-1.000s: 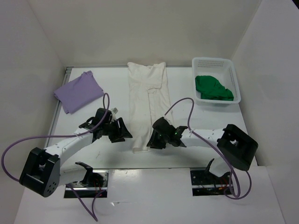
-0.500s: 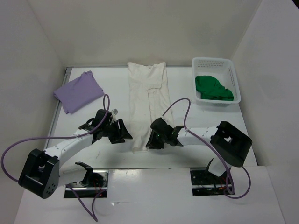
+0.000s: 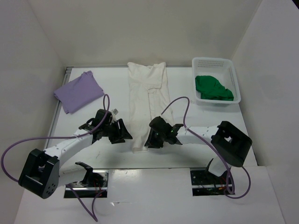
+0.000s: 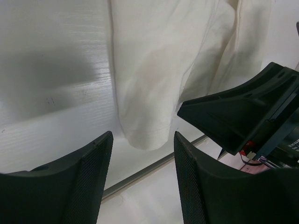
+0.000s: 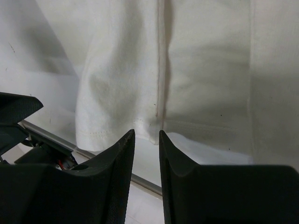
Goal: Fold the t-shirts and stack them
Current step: Fold the rectangle-folded T-shirt at the center of the board.
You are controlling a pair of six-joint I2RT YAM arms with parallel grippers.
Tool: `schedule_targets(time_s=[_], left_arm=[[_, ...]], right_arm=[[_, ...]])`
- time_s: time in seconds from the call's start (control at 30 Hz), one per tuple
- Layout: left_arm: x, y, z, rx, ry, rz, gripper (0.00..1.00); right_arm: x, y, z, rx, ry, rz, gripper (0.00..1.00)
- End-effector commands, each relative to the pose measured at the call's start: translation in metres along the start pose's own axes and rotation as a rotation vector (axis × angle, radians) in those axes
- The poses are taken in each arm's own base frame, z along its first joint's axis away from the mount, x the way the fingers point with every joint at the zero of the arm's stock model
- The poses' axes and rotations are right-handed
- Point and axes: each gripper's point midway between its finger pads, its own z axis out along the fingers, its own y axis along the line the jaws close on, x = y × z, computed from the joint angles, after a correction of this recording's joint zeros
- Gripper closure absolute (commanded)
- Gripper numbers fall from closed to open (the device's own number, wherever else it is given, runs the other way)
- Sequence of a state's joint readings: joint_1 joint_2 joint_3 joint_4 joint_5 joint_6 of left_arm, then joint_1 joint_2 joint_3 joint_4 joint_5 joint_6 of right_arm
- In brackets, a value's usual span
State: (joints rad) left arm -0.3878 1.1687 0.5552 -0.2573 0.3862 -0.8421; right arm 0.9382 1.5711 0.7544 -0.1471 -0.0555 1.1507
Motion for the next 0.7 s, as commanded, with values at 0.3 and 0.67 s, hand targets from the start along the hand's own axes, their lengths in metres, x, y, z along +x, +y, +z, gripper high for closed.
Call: schedule_targets(time_s=[0.3, 0.67], left_arm=[[-0.002, -0.006, -0.002, 0.027, -0.014, 0.014, 0.38], [0.001, -0.003, -0.001, 0.022, -0.008, 0.011, 0.38]], right_arm=[[-0.003, 0.004, 0.009, 0.001, -0.006, -0.013, 0.74], [-0.01, 0.01, 0.0, 0.0, -0.032, -0.023, 0.91]])
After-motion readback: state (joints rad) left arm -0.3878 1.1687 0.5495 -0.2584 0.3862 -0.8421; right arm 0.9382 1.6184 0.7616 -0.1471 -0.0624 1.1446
